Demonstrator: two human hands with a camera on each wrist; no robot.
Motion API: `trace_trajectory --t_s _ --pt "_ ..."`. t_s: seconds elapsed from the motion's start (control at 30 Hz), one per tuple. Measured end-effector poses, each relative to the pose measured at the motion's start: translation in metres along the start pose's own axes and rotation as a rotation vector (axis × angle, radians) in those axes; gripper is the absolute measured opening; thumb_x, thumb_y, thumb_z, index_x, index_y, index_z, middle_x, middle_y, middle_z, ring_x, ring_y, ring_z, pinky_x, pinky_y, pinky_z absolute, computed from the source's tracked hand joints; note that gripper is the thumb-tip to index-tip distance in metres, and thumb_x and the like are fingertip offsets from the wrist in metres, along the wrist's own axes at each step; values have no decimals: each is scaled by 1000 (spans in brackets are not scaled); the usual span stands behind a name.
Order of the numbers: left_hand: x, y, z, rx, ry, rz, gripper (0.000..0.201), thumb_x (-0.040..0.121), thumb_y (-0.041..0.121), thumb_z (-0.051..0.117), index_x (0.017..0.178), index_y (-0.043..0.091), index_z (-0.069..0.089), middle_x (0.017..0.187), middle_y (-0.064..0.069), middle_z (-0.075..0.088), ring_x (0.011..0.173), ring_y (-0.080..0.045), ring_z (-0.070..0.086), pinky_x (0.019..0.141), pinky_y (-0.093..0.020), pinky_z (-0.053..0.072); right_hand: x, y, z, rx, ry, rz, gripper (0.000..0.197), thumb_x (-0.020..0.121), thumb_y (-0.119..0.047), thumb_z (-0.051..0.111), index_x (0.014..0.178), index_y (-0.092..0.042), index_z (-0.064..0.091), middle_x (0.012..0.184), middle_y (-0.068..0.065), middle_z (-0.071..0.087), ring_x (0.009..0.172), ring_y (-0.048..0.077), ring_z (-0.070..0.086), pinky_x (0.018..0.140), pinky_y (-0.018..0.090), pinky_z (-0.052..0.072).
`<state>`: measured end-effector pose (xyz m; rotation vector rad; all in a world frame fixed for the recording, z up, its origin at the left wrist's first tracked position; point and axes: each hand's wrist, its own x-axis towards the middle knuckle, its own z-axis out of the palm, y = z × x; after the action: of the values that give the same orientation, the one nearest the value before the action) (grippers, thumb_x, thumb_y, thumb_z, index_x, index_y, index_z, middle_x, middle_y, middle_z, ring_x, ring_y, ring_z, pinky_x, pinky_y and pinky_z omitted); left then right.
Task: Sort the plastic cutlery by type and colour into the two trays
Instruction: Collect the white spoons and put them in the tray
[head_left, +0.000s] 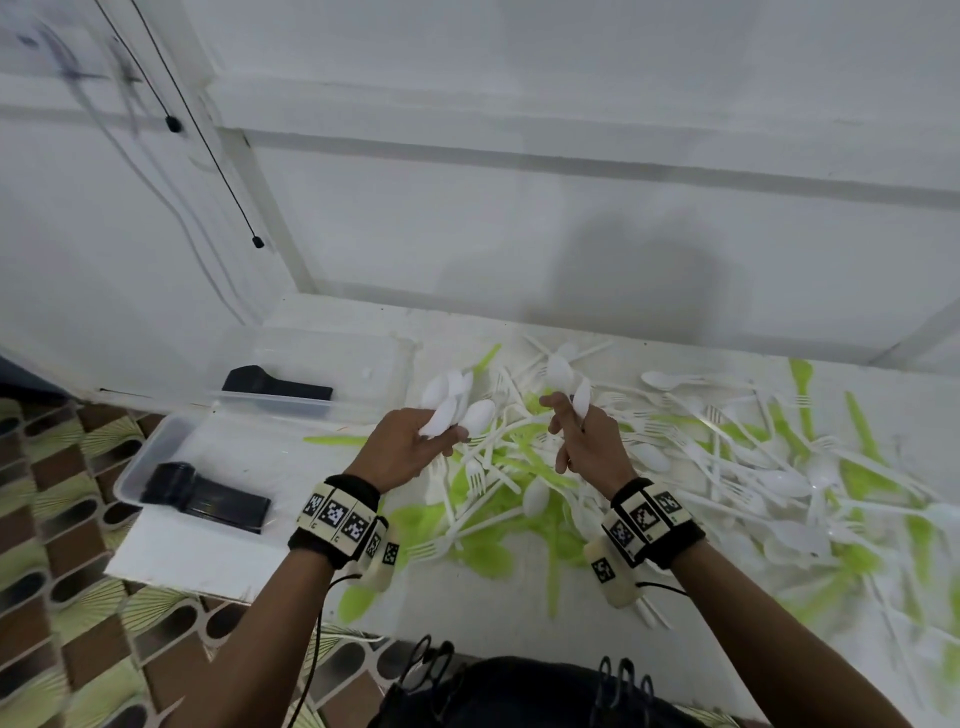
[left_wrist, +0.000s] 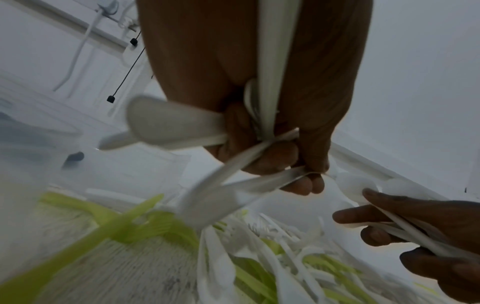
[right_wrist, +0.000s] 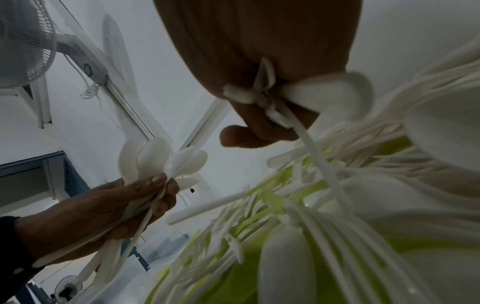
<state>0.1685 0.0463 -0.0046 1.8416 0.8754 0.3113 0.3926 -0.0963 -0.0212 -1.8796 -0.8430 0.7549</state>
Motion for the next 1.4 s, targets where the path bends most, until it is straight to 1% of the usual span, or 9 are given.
trace_trajectory --t_s 0.33,0.47,0.63,0.73,0.9,1.03,1.2,1.33,1.4 --pt "2 3 6 3 110 65 35 90 58 67 83 26 80 77 8 75 76 -11 68 74 -28 49 -19 -16 17 -9 7 -16 33 108 -36 43 113 -19 71 78 -1 60 42 13 59 55 14 44" --pt "1 13 10 -161 115 85 29 99 29 66 78 11 72 77 -2 74 58 -23 67 68 -30 53 -35 -28 26 24 52 -36 37 106 -44 47 93 -19 72 58 9 61 44 19 57 51 24 47" --pt "-9 22 23 -162 95 102 31 102 28 61 80 7 66 77 -10 72 48 -23 62 59 -33 49 -57 -41 36 35 106 -11 41 105 -40 48 91 -3 62 76 16 64 55 18 53 47 29 43" --pt "-23 38 38 -166 91 120 28 102 28 59 85 8 68 79 -9 73 53 -24 68 68 -35 52 -73 -44 36 82 135 -28 38 100 -34 45 95 1 59 83 23 64 56 16 48 51 33 40" --pt "-57 67 65 -171 135 146 22 102 25 61 95 7 71 84 -6 75 65 -17 75 65 -27 54 -109 -51 26 56 152 -96 23 106 -29 43 105 -9 53 67 4 58 47 19 54 50 31 46" --pt "-103 79 85 -307 137 192 11 98 16 66 91 8 72 92 -14 77 78 -26 77 74 -39 61 -152 -48 6 55 118 -200 27 107 -34 45 102 -12 59 68 2 64 55 22 65 52 29 49" --pt "-173 91 105 -464 139 193 24 96 3 67 111 -15 64 105 -28 71 93 -36 74 68 -31 61 -213 -38 -20 39 70 -323 32 106 -31 52 91 -4 62 70 8 68 53 20 65 53 33 54" --pt "-221 103 123 -445 115 144 9 94 3 69 91 -3 65 112 -31 67 94 -40 71 49 -16 51 -251 -31 -18 -28 110 -323 34 108 -32 44 94 -5 60 76 17 67 57 24 67 57 44 58" --pt "-233 103 126 -419 147 116 22 91 15 77 90 -4 65 113 -25 69 94 -39 73 54 -24 57 -265 -30 -15 -99 147 -316 32 109 -32 42 93 -9 58 75 9 66 65 27 69 64 48 58"
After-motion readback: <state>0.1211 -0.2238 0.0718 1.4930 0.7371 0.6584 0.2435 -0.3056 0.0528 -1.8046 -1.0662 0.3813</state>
